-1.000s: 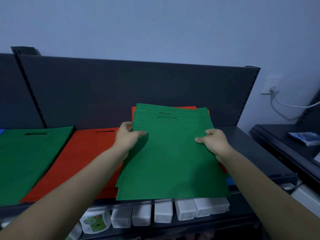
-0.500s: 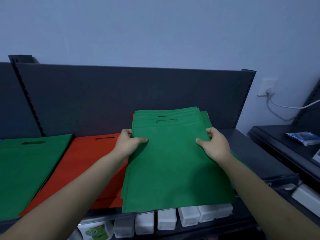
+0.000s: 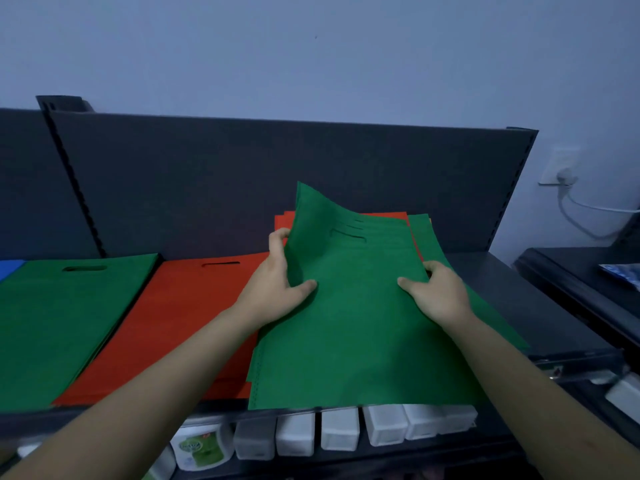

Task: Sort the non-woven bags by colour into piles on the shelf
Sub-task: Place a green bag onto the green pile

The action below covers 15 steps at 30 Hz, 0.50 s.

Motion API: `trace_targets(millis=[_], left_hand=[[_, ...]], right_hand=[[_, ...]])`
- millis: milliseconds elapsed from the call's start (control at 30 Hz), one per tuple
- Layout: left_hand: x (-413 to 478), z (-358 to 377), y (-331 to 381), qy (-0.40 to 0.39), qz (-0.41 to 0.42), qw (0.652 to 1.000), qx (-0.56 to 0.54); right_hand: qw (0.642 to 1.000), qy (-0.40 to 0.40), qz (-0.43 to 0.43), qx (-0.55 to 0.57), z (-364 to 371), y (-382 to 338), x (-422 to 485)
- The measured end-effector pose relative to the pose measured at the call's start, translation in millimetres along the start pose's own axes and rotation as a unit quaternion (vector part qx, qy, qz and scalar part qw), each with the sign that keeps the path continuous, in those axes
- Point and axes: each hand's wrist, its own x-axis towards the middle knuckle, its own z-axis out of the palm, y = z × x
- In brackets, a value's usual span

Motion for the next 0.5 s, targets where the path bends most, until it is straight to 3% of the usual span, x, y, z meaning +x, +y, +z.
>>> trace_targets(millis=[133, 267, 333, 433, 500], left_hand=[[-2, 0, 6, -0.019, -0.010, 0.994, -0.112], [3, -12, 11, 0.033, -0.118, 0.922, -0.368], [5, -20, 8, 0.037, -0.152, 0.898, -0.411], [4, -38, 3, 0.056, -0.182, 0.889, -0.417], [0, -52, -2, 0.069, -0.199, 0.888, -0.408]], right_hand=[[1.000, -0.013, 0.005, -0.005, -5, -1, -4], [1.000, -0.010, -0.001, -0.008, -13, -1, -2], [0.999, -0.008, -0.009, 0.050, -15, -9, -2], [0.973, -0.025, 0.007, 0.229, -13, -27, -2], [0.960, -0.032, 0.007, 0.278, -7, -40, -4]])
